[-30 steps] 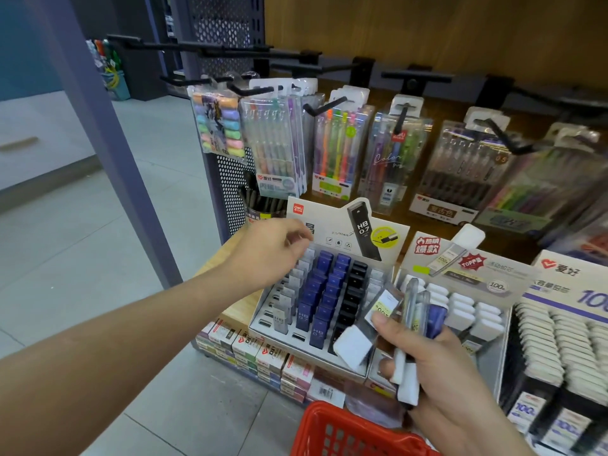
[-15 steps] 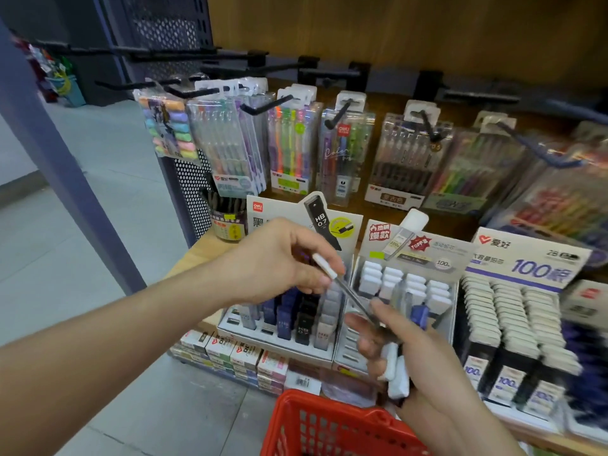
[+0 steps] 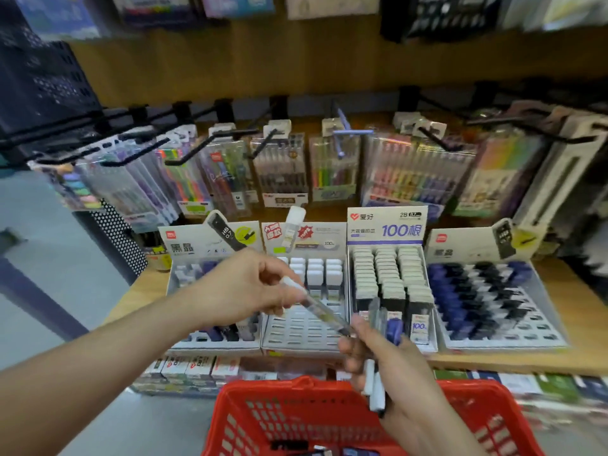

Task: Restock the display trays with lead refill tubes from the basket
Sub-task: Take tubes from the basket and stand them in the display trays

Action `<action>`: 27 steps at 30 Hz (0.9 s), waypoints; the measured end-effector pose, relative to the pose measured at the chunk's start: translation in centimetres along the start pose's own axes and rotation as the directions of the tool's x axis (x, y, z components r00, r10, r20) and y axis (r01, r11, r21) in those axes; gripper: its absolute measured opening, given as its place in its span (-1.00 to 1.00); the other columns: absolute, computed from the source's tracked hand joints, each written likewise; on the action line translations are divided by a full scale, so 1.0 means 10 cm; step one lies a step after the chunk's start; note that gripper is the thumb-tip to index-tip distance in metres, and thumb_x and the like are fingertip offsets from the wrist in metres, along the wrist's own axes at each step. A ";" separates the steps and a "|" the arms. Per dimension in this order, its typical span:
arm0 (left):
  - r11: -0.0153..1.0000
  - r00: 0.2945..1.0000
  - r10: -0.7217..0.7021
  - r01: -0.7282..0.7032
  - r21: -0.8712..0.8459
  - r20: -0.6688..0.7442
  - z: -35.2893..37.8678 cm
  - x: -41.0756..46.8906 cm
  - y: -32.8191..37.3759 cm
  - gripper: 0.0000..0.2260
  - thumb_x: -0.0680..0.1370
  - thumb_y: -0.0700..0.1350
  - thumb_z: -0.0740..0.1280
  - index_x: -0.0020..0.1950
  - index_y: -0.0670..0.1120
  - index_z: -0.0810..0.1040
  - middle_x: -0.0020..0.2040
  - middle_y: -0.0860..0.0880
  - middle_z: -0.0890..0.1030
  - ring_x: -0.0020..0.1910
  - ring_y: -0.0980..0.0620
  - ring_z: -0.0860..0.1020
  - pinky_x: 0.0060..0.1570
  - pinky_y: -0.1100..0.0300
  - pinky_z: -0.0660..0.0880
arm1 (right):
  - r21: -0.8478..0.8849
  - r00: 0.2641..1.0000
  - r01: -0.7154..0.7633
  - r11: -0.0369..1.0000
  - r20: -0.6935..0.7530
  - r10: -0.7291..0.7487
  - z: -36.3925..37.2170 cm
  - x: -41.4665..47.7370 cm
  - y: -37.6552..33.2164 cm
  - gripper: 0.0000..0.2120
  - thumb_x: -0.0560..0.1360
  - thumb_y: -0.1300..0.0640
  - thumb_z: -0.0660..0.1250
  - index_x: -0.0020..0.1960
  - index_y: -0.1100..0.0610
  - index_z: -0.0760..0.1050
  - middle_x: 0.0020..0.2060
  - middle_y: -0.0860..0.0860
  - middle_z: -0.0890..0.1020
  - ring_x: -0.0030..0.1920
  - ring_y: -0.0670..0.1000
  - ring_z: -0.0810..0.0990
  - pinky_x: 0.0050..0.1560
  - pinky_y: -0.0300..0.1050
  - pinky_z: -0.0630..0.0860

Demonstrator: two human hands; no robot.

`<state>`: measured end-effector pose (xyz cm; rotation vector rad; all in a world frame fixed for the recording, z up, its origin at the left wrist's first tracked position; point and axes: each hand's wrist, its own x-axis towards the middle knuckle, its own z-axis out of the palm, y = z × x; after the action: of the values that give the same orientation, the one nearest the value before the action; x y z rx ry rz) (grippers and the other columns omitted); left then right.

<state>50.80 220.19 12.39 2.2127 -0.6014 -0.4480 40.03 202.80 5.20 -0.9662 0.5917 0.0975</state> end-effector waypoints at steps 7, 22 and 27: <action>0.910 0.988 -0.012 0.076 0.408 -0.156 0.42 0.43 -0.29 -0.93 0.57 -0.05 0.32 -0.06 -0.02 0.49 -0.29 0.01 0.63 -0.29 0.09 0.61 -0.17 0.02 0.57 | 0.273 0.994 0.012 0.962 -0.109 0.018 -0.49 0.08 -0.12 -0.86 0.61 0.22 0.25 0.11 0.18 0.55 -0.29 0.10 0.51 -0.42 0.03 0.40 -0.46 -0.09 0.37; 0.728 0.976 0.218 -0.144 0.671 -0.027 0.65 0.78 -0.25 -0.89 0.58 -0.01 0.30 -0.15 0.06 0.49 -0.25 0.00 0.58 -0.24 0.03 0.49 -0.30 0.16 0.29 | 0.489 0.999 0.032 0.872 -0.038 -0.015 -0.73 0.24 -0.20 -0.77 0.61 0.18 0.26 0.22 0.22 0.54 -0.18 0.10 0.50 -0.27 0.06 0.52 -0.32 -0.12 0.60; 0.634 0.960 0.278 -0.167 0.755 -0.021 0.71 0.88 -0.27 -0.82 0.59 -0.23 0.24 0.15 -0.13 0.56 0.04 -0.09 0.52 0.01 -0.10 0.51 -0.09 0.21 0.35 | 0.451 0.998 0.067 0.890 -0.011 -0.069 -0.71 0.22 -0.18 -0.73 0.50 0.22 0.35 0.17 0.27 0.58 -0.02 0.19 0.64 -0.27 0.08 0.71 -0.31 -0.10 0.64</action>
<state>55.34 212.62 4.76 2.8554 -1.1274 0.1389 39.45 195.68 2.37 -0.5309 0.5425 -0.0989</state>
